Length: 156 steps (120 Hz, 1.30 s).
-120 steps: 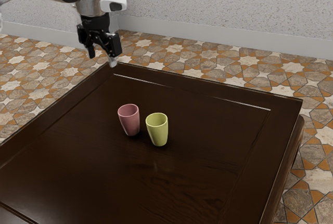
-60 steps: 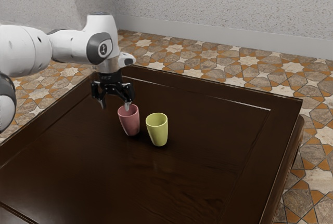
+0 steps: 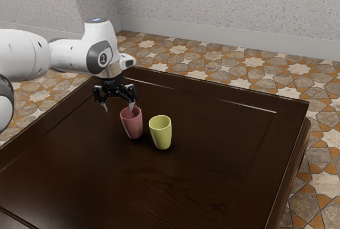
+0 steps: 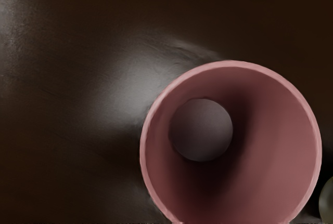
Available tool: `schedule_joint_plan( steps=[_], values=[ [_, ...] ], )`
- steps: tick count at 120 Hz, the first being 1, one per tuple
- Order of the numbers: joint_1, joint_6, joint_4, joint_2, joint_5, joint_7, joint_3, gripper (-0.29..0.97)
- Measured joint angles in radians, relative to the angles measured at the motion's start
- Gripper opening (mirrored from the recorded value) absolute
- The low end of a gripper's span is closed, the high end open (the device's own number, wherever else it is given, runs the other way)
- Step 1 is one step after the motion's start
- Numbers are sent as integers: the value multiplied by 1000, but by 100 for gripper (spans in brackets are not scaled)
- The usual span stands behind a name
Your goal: Place the left cup onto the right cup
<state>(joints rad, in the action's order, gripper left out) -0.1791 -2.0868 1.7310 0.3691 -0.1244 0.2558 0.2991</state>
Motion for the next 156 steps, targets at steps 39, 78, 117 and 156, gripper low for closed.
schedule_joint_plan(
  steps=[39,78,117,156],
  values=[
    [22,-78,60,0,20,26,0,63],
    [21,-163,52,53,22,41,-1,61],
    [21,-241,69,89,19,52,-3,59],
    [21,-261,82,95,14,61,-3,27]
  ],
)
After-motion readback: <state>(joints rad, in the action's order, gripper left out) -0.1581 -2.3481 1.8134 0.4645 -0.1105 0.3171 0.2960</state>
